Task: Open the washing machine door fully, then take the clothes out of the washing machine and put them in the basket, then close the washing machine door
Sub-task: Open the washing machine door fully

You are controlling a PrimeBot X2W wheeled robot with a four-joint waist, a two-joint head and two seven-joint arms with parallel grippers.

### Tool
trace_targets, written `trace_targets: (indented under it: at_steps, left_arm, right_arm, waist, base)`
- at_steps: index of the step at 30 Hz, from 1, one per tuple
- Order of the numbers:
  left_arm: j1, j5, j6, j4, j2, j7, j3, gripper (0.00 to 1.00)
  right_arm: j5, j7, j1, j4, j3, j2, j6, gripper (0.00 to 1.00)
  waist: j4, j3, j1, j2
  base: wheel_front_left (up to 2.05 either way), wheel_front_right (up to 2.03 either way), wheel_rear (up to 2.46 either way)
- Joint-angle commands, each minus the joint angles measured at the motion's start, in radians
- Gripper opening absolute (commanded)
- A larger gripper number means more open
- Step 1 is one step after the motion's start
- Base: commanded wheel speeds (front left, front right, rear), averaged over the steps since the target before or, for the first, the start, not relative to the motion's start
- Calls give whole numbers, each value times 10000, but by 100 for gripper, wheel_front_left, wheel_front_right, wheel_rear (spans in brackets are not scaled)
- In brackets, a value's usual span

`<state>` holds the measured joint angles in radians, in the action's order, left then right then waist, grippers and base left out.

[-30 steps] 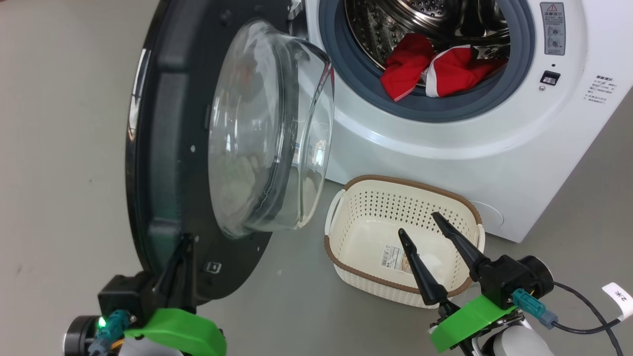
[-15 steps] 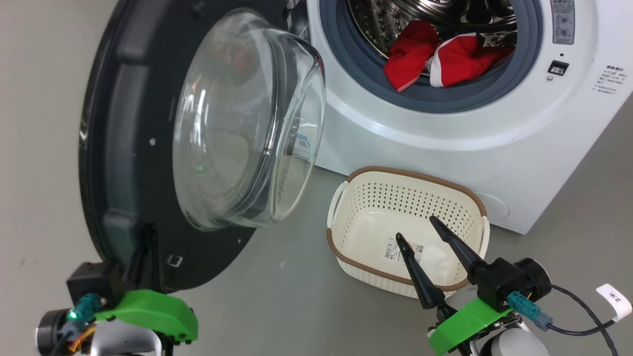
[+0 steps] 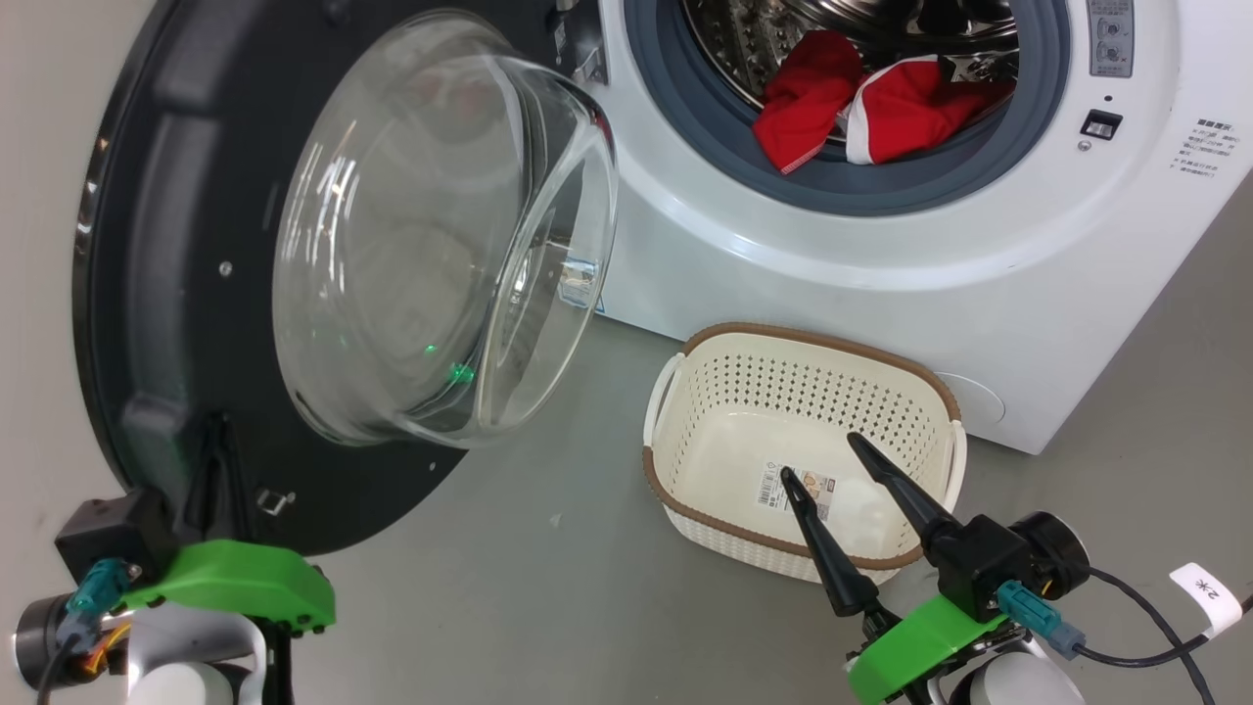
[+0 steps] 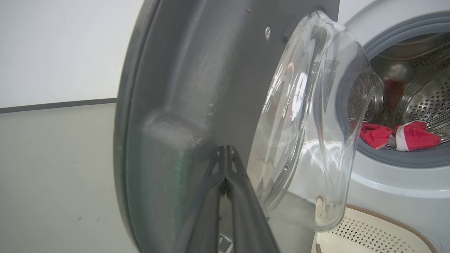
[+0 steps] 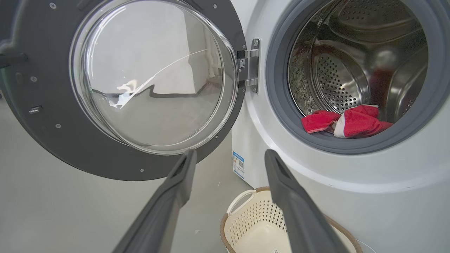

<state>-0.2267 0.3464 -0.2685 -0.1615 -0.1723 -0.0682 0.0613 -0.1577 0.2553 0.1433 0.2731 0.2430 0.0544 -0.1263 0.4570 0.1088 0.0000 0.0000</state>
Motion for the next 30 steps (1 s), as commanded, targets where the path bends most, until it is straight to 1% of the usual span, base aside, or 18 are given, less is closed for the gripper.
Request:
trace_targets:
  at_steps: [1, 7, 23, 30]
  left_arm:
    - [-524, 96, 41, 9, -423, -171, -560, 0]
    - [-867, 256, 144, -706, -517, -534, -727, 0]
    - [-2106, 790, 673, -2750, -724, -1337, -1049, 0]
    - [-2828, 939, 930, -3743, -938, -1630, -1215, 0]
  right_arm:
    - [150, 65, 113, -202, 239, -41, -44, 100]
    - [209, 65, 130, -194, 308, -41, -44, 100]
    - [387, 65, 222, -126, 329, -41, -44, 100]
    - [514, 65, 298, -122, 306, -41, -44, 100]
  waist:
    - [0, 17, 0, 0]
    - [-42, 87, 0, 0]
    - [-175, 328, 0, 0]
    - [-180, 481, 0, 0]
  base:
    - [0, 0, 0]
    - [0, 0, 0]
    - [0, 0, 0]
    - [0, 0, 0]
